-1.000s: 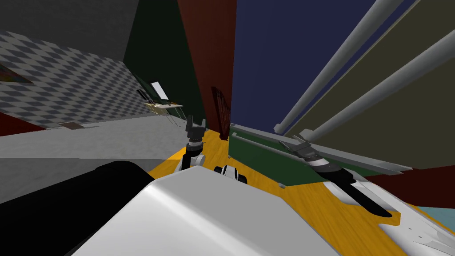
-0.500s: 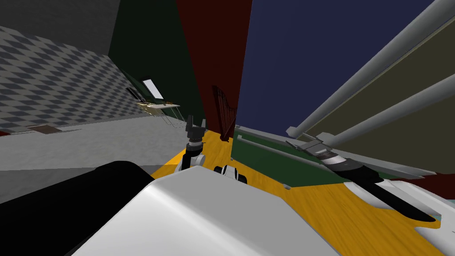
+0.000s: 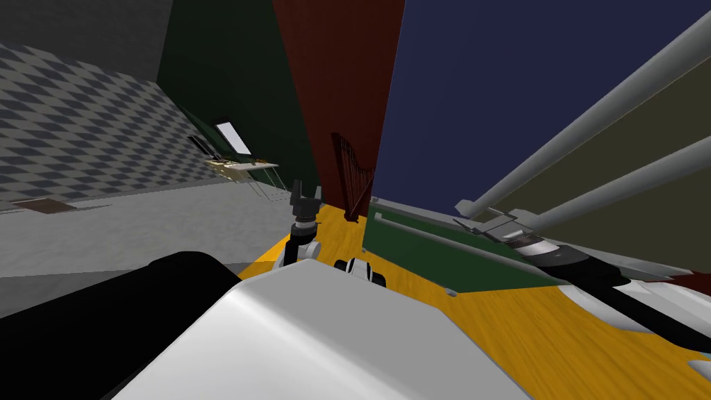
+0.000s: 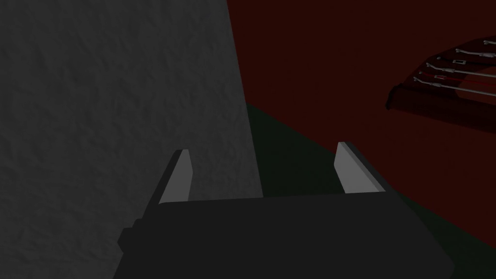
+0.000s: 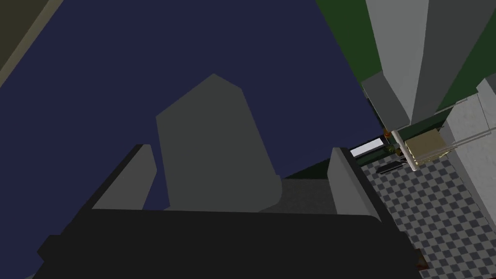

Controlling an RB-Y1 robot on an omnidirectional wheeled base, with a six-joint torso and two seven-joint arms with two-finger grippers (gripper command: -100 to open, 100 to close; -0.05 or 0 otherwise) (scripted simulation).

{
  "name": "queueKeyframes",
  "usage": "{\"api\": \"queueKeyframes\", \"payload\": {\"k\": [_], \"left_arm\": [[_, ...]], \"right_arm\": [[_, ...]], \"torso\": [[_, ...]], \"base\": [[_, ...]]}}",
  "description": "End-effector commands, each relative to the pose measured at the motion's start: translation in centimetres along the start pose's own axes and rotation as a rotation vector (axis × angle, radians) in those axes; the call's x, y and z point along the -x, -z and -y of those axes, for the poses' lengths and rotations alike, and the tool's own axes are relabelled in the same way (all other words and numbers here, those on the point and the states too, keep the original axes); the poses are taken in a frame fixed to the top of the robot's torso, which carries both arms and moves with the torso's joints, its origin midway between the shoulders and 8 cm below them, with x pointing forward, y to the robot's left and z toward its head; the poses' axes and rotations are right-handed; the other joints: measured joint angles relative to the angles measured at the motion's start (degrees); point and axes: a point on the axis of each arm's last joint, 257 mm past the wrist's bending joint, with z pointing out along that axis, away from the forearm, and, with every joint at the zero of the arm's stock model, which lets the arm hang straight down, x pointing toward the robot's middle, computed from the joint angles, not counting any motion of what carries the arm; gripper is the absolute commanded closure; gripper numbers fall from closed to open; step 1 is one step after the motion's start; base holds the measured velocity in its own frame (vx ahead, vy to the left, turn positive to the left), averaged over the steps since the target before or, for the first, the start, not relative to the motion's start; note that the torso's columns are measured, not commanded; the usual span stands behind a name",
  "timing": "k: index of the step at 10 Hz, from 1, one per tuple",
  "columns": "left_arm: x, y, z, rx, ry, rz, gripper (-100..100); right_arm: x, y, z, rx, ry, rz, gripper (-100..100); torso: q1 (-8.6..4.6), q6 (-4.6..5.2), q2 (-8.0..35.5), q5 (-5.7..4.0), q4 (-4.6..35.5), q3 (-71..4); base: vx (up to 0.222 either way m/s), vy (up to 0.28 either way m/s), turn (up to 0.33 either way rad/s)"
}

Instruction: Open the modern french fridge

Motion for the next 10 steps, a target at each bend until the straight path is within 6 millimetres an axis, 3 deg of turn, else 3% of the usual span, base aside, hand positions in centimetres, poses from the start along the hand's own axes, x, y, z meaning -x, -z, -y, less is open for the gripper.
{"api": "queueKeyframes", "payload": {"k": [1,3,10], "left_arm": [[0.0,0.0,0.0,0.000,0.000,0.000,0],[0.0,0.0,0.0,0.000,0.000,0.000,0],[0.0,0.0,0.0,0.000,0.000,0.000,0]], "right_arm": [[-1.2,0.5,1.5,-0.038,0.009,-0.044,100],[-1.9,0.8,2.1,-0.053,0.012,-0.067,100],[-6.4,3.6,6.0,-0.164,0.025,-0.226,100]], "torso": [[0.08,-0.03,-0.07,-0.09,-0.15,-0.01],[0.61,-0.04,0.08,-0.03,-0.20,0.10],[0.30,-0.10,-0.32,0.07,-0.14,-0.23]], "base": [[-0.065,0.173,-0.110],[-0.092,0.231,-0.121],[-0.124,0.262,-0.110]]}}
